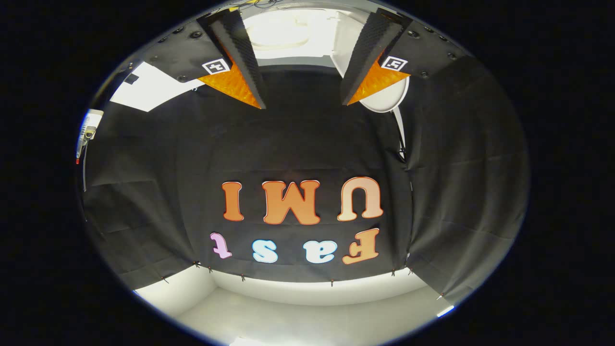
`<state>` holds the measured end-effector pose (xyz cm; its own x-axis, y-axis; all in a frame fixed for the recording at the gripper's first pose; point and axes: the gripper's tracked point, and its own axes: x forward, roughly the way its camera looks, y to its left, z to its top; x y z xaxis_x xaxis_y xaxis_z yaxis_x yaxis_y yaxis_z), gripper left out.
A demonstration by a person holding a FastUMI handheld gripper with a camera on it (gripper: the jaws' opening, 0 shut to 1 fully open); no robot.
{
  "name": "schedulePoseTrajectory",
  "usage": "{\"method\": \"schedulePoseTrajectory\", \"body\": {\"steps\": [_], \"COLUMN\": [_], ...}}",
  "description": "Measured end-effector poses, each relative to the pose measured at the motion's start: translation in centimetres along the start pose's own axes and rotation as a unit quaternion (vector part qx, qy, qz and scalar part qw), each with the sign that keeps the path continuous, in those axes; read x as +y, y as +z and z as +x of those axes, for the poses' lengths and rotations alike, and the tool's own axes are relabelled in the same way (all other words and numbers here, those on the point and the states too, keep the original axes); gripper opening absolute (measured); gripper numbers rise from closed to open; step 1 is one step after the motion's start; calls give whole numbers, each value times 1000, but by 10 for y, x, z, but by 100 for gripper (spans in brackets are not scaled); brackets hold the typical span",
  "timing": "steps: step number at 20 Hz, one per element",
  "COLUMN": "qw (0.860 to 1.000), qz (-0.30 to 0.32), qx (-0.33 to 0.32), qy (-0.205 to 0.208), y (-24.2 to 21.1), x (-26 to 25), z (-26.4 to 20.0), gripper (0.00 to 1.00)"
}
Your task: Open the toilet lid.
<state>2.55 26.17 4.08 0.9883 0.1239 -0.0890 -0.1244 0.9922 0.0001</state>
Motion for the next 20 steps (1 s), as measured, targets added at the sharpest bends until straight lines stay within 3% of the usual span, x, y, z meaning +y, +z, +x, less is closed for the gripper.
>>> {"method": "schedulePoseTrajectory", "body": {"steps": [6,12,20], "qw": [1000,1000,999], "qz": [-3,-5,-25], "qx": [-6,-5,1], "qy": [-12,-5,-26], "y": [3,10,1], "x": [-59,-92,-131], "z": [3,10,17], "gripper": [98,98,98]}}
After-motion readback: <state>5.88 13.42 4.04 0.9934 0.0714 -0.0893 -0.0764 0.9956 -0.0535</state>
